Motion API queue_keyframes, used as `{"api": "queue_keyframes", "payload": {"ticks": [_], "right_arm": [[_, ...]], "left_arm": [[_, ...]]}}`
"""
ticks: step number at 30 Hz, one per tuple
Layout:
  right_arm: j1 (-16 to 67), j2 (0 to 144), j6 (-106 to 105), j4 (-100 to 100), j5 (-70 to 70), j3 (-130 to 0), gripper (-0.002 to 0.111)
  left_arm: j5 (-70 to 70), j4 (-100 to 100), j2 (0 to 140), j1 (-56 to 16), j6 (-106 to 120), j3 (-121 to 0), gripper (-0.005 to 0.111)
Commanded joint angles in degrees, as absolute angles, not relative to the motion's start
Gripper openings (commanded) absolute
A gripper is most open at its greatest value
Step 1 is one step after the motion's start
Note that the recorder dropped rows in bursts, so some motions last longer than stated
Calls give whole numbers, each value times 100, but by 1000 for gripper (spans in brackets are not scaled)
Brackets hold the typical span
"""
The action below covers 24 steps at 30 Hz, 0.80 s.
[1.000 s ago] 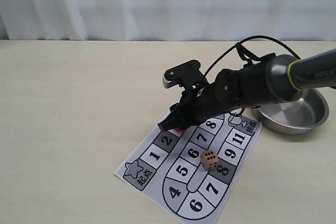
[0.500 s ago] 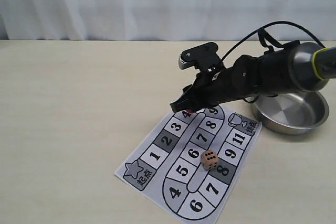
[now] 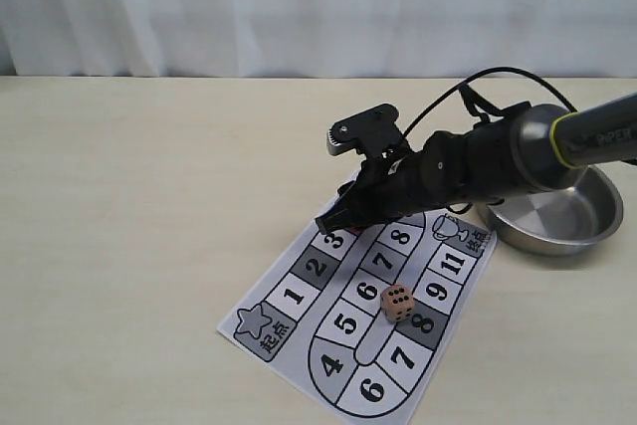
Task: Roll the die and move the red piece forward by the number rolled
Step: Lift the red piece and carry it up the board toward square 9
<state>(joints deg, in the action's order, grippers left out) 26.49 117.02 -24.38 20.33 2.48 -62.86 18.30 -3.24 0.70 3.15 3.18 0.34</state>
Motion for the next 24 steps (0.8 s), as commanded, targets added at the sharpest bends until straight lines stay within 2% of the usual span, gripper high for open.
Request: {"api": "queue_keyframes", "payload": {"ticks": [1,8,24], "right_arm": [[2658,11710,-2503,1998,165,-6260,4],[2576,11418,-2527,1998,-523,-6293,4],[2148,12137,-2286,2009,257,-6698,4]], "left_arm": [[1752,-306,67,268,319,0,0],[1752,-306,67,268,319,0,0],[1752,-306,67,268,319,0,0]]}}
